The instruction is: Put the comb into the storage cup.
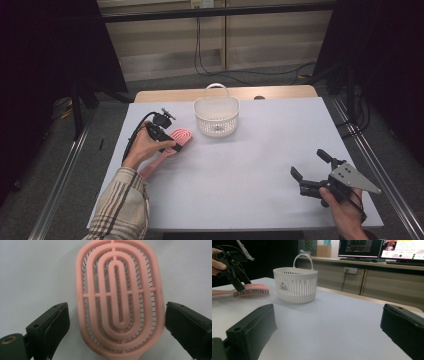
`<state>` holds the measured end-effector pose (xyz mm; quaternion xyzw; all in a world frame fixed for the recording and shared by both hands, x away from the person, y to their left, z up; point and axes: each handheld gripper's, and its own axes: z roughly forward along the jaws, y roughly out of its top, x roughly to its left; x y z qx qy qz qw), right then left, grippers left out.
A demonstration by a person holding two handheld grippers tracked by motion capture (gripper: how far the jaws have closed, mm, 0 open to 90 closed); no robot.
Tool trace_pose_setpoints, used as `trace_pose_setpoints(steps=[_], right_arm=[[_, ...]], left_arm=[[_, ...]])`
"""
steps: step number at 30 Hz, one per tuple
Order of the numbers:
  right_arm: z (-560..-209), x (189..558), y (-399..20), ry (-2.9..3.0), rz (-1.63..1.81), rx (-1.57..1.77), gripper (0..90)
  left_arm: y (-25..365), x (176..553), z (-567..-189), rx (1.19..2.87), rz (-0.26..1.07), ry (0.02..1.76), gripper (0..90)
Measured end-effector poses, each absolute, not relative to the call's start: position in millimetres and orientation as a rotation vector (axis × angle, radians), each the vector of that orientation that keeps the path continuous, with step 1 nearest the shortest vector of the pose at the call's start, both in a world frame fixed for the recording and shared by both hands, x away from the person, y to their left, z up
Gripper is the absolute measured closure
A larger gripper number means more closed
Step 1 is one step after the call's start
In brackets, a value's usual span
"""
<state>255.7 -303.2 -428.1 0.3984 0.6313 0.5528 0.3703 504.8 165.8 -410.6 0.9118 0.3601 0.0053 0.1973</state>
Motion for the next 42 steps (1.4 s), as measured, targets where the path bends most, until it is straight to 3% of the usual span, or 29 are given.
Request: trace_pose_setpoints(steps=[42], right_arm=[[-428, 255, -304, 1.618, 1.416, 1.027, 0.0]], left_arm=[[159, 509, -428, 2.546, -0.032, 0.977, 17.6]])
